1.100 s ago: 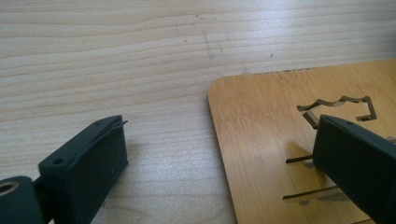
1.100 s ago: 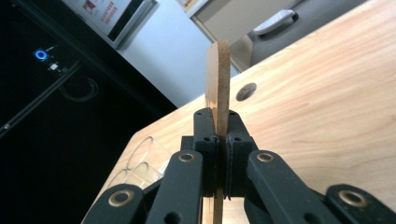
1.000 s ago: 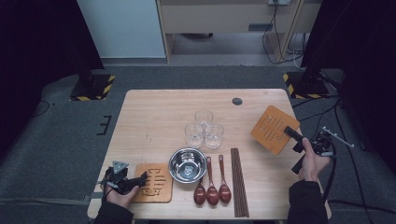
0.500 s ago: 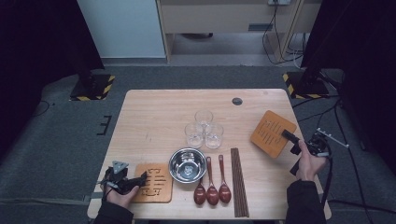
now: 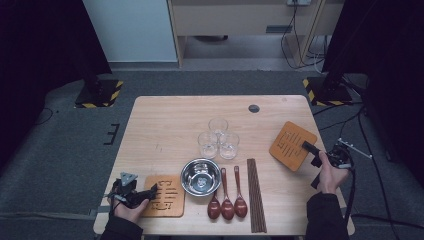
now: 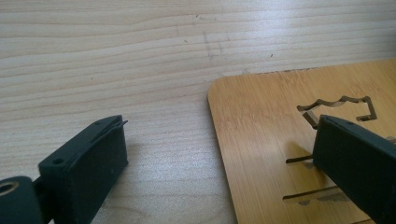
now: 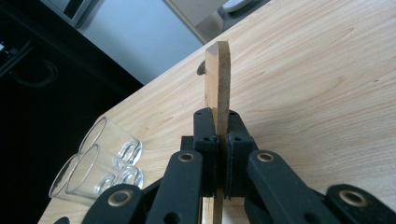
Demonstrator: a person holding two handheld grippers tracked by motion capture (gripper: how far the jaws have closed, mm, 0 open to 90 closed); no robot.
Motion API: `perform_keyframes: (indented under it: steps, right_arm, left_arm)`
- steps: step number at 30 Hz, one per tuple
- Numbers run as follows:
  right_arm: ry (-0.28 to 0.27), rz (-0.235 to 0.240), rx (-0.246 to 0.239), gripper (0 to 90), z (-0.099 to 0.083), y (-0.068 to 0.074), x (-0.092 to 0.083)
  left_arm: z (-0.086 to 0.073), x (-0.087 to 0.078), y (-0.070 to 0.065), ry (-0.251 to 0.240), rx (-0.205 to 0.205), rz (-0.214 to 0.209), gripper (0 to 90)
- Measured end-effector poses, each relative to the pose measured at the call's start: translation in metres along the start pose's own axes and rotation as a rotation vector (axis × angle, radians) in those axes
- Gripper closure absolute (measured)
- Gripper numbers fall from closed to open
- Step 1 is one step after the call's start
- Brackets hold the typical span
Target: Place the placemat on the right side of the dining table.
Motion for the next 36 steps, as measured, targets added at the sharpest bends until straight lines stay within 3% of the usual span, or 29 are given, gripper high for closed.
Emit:
perform_keyframes:
  steps: [16,29,36]
  right_arm:
    - [0.019,-0.067,-0.031,78.8,-0.006,-0.014,0.000]
    - [0.068,-0.115,-0.035,68.1,-0.015,-0.031,-0.002]
    - [0.105,-0.153,-0.066,60.3,-0.022,-0.036,0.002]
  left_arm:
    - [0.000,0.000,0.000,0.000,0.000,0.000,2.1]
    - [0.000,0.000,0.000,0.000,0.000,0.000,2.1]
    - [0.000,0.000,0.000,0.000,-0.001,0.000,2.1]
Point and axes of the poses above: each handheld gripper's, and its own axes: x roughly forward along the jaws, z roughly out of its top, y roughly to its left, the point moved 6 cm from there along x, roughly forward along the jaws, and after that the axes turned 11 degrees about -y, right-handed, at the moved point
